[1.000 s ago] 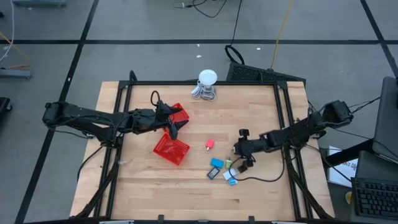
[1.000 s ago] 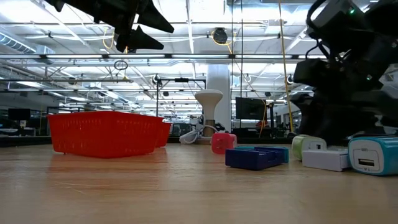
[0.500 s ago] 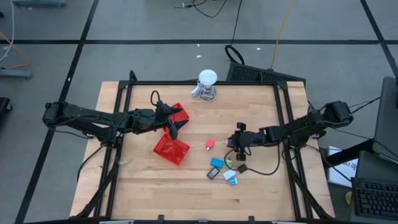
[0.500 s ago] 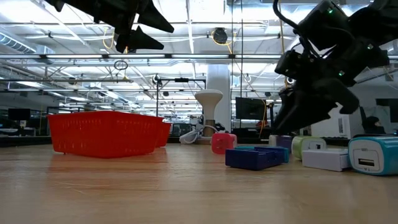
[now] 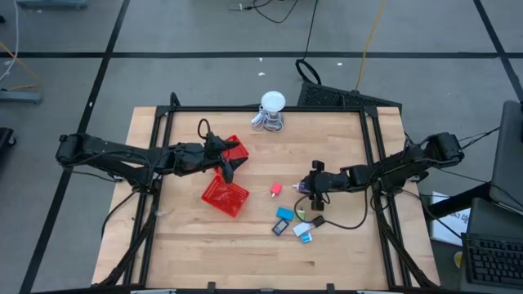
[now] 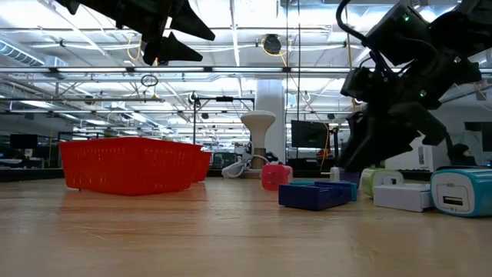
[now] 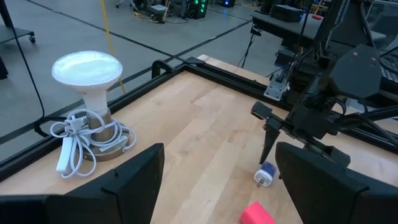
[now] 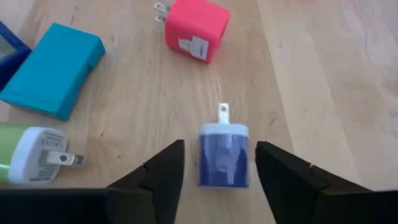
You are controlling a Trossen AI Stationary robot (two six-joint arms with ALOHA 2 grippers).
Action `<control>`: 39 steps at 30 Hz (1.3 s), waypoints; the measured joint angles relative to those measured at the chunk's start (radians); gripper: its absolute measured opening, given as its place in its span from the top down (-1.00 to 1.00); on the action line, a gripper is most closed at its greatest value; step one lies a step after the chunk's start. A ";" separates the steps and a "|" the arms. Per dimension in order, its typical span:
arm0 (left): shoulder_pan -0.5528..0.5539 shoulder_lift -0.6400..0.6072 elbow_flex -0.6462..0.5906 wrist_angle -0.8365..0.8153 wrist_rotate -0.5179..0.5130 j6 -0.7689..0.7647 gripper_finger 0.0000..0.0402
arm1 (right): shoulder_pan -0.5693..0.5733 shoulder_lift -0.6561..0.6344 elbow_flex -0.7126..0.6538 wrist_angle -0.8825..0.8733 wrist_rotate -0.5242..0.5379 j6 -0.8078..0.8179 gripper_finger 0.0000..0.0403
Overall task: Pick & Place Office items
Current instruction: Put the dark blue charger adapter into the top red basket
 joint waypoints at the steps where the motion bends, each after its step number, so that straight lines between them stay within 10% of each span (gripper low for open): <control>1: 0.000 0.000 0.000 0.000 0.000 0.000 -0.54 | 0.000 0.000 0.000 -0.005 0.000 0.005 -0.02; 9: 0.000 0.000 0.000 0.000 0.000 0.032 -0.57 | -0.004 0.010 0.000 -0.014 -0.002 0.012 -0.24; 28: 0.000 0.000 0.000 -0.002 0.000 0.033 -0.58 | -0.004 0.100 0.001 0.055 -0.002 0.009 0.38; 39: -0.002 0.000 0.000 0.003 0.106 -0.007 -0.49 | -0.009 -0.001 0.001 0.343 0.082 -0.184 0.38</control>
